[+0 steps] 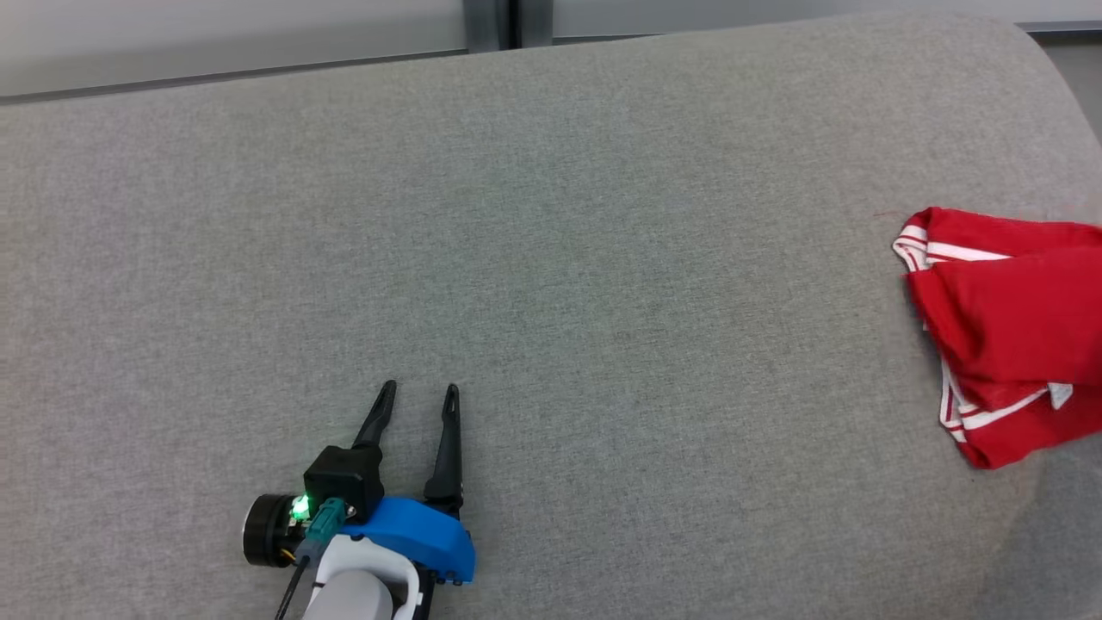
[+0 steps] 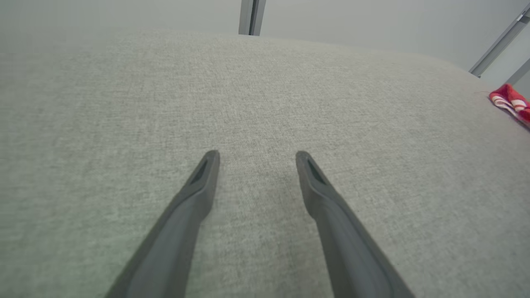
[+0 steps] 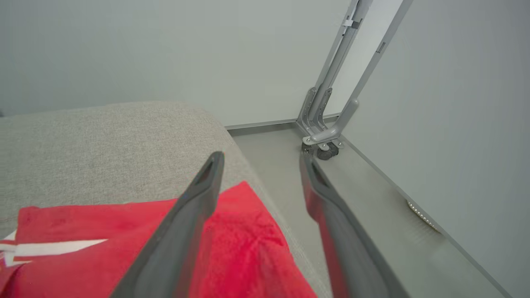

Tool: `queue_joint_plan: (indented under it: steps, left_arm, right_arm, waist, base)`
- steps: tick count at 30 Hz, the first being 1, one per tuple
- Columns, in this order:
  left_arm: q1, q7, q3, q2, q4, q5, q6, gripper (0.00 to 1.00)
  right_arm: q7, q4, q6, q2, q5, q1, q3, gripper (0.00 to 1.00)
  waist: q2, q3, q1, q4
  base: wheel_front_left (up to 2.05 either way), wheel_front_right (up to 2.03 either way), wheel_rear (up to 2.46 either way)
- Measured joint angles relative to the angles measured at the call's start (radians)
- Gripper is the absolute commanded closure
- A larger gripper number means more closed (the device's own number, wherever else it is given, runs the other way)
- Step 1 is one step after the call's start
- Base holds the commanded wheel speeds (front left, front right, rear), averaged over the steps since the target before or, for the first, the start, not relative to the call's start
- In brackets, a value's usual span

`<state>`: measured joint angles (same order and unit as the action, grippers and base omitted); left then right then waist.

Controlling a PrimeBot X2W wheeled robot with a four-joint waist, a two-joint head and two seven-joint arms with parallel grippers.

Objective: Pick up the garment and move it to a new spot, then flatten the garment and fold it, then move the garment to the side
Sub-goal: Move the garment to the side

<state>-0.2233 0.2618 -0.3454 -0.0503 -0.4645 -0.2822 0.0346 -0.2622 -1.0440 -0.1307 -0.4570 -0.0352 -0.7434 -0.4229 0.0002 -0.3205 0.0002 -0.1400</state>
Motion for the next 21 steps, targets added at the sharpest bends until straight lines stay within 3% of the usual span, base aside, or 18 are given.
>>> queue_joint_plan:
  steps: [2, 6, 7, 8, 11, 12, 21]
  left_arm:
    - [0.0, 0.0, 0.005, -0.001, 0.0, -0.001, 0.001, 0.0]
    - [0.001, 0.0, 0.014, 0.0, 0.008, -0.006, 0.019, 0.0]
    - [0.001, 0.0, 0.014, 0.0, 0.008, -0.006, 0.019, 0.0]
    - [0.006, 0.0, 0.027, 0.001, 0.017, -0.007, 0.029, 0.0]
    - [0.02, 0.0, 0.043, 0.0, 0.025, -0.009, 0.04, 0.0]
    - [0.033, 0.0, 0.057, 0.0, 0.032, -0.008, 0.049, 0.0]
    - [0.082, 0.0, 0.113, 0.0, 0.029, -0.009, 0.062, 0.0]
  right_arm:
    - [0.0, 0.078, 0.0, 0.05, -0.039, 0.01, -0.058, 0.0]
    - [0.0, 0.221, 0.0, 0.175, -0.053, 0.036, -0.03, 0.0]
    - [0.0, 0.221, 0.0, 0.175, -0.053, 0.036, -0.03, 0.0]
    - [0.0, 0.298, 0.0, 0.222, -0.022, 0.07, 0.014, 0.0]
    - [0.0, 0.363, 0.0, 0.267, 0.009, 0.124, 0.076, 0.0]
    - [0.0, 0.418, 0.0, 0.306, 0.035, 0.186, 0.143, 0.0]
    - [0.0, 0.498, 0.0, 0.377, 0.094, 0.389, 0.28, 0.0]
  waist:
    - [0.0, 0.002, 0.0, 0.006]
    - [0.0, 0.028, -0.0002, 0.009]
    - [0.0, 0.028, -0.0002, 0.009]
    - [0.0, 0.048, -0.0002, 0.016]
    - [0.0, 0.068, -0.0003, 0.024]
    - [-0.0001, 0.089, -0.0003, 0.035]
    - [-0.0001, 0.167, -0.0003, 0.099]
  base:
    - [0.0, 0.0, 0.0]
    - [0.0, 0.0, 0.0]
    - [0.0, 0.0, 0.0]
    - [0.0, 0.0, 0.0]
    - [0.0, 0.0, 0.0]
    - [0.0, 0.0, 0.0]
    - [0.0, 0.0, 0.0]
